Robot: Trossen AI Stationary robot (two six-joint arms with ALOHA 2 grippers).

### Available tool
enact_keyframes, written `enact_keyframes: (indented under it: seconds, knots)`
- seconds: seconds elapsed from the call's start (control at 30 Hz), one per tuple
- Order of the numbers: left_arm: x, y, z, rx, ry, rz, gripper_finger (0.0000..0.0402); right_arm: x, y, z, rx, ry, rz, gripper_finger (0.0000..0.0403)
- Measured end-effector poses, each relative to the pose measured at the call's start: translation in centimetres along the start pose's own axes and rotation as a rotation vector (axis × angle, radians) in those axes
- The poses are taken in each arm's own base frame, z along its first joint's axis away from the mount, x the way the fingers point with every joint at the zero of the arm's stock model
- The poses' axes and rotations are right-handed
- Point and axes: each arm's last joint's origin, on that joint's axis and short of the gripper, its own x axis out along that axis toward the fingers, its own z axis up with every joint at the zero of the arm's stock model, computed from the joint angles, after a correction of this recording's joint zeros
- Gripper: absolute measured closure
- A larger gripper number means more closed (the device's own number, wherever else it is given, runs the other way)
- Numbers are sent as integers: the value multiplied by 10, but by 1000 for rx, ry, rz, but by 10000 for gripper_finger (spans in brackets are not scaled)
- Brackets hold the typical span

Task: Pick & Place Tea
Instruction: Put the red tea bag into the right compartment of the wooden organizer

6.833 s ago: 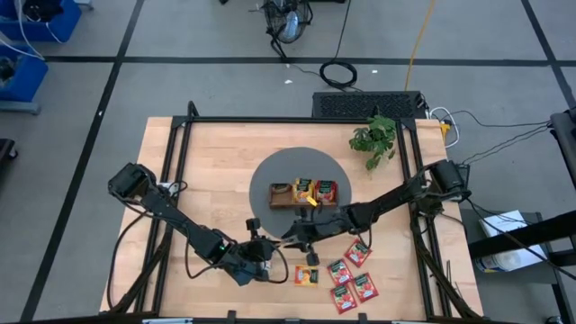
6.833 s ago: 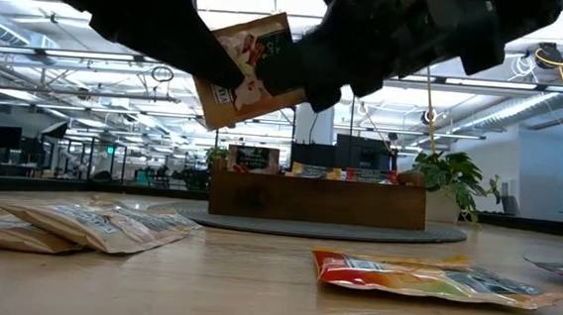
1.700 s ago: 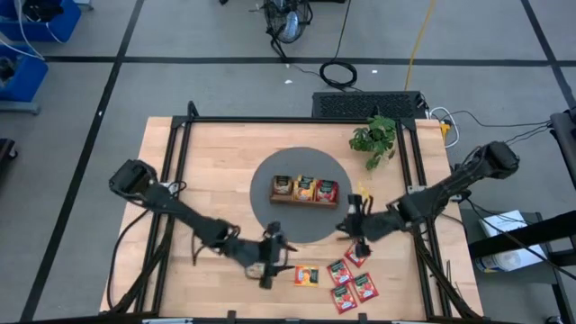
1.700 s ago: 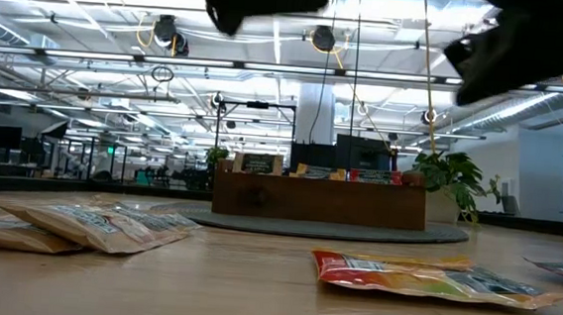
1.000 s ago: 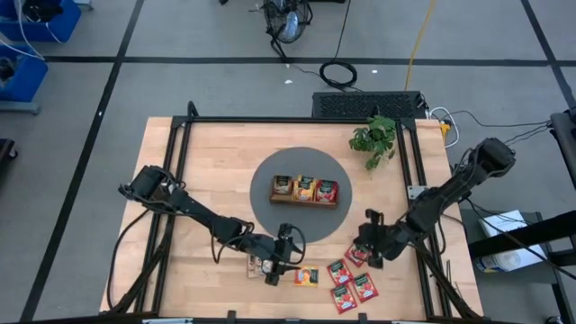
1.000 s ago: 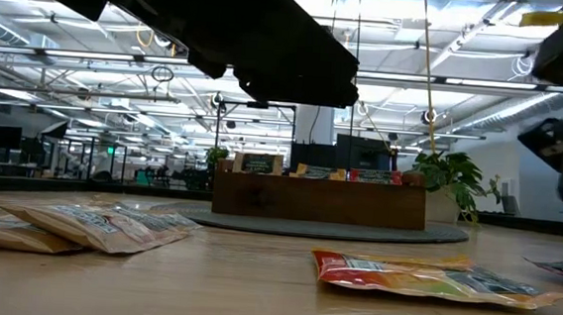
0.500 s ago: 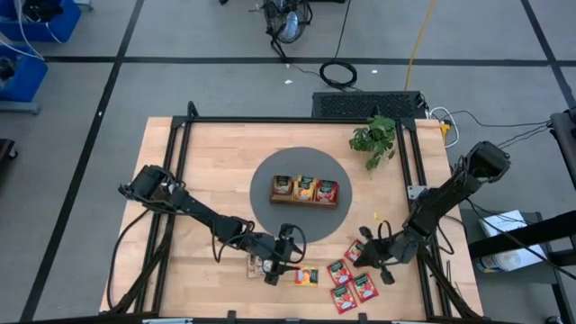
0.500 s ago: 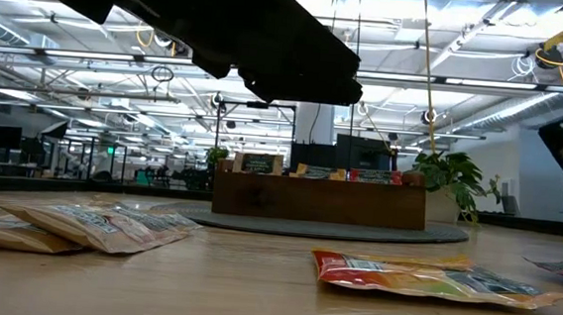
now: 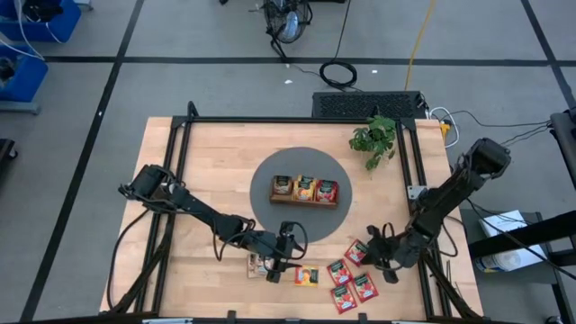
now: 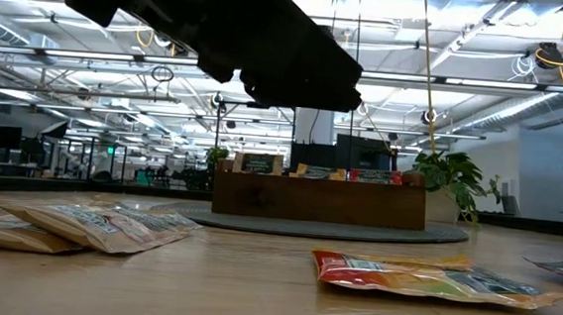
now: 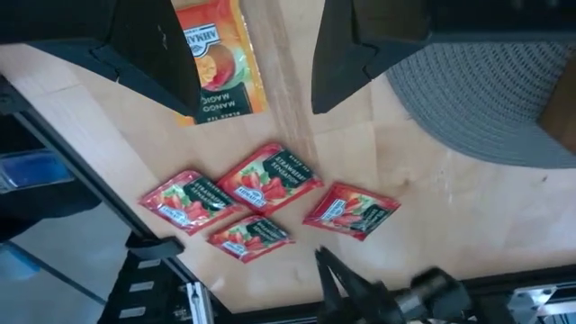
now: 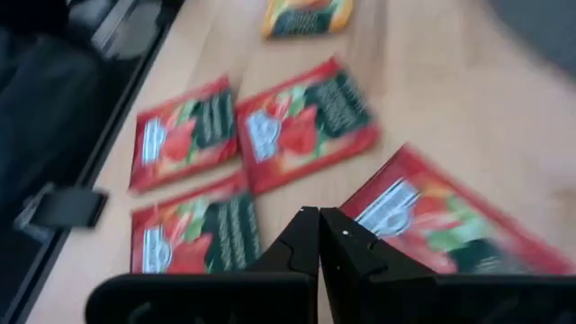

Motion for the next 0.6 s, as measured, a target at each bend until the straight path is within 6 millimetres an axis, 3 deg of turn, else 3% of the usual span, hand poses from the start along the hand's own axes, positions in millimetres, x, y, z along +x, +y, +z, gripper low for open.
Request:
enact_keyframes:
  seconds: [0.2,0.6]
  knots:
    - [0,1,-2,-13,22,10,188,-14,-5,1,45,-51,-116,403]
    - [0,1,-2,-34,19,10,188,-15,-21,-11,250,67,-255,403]
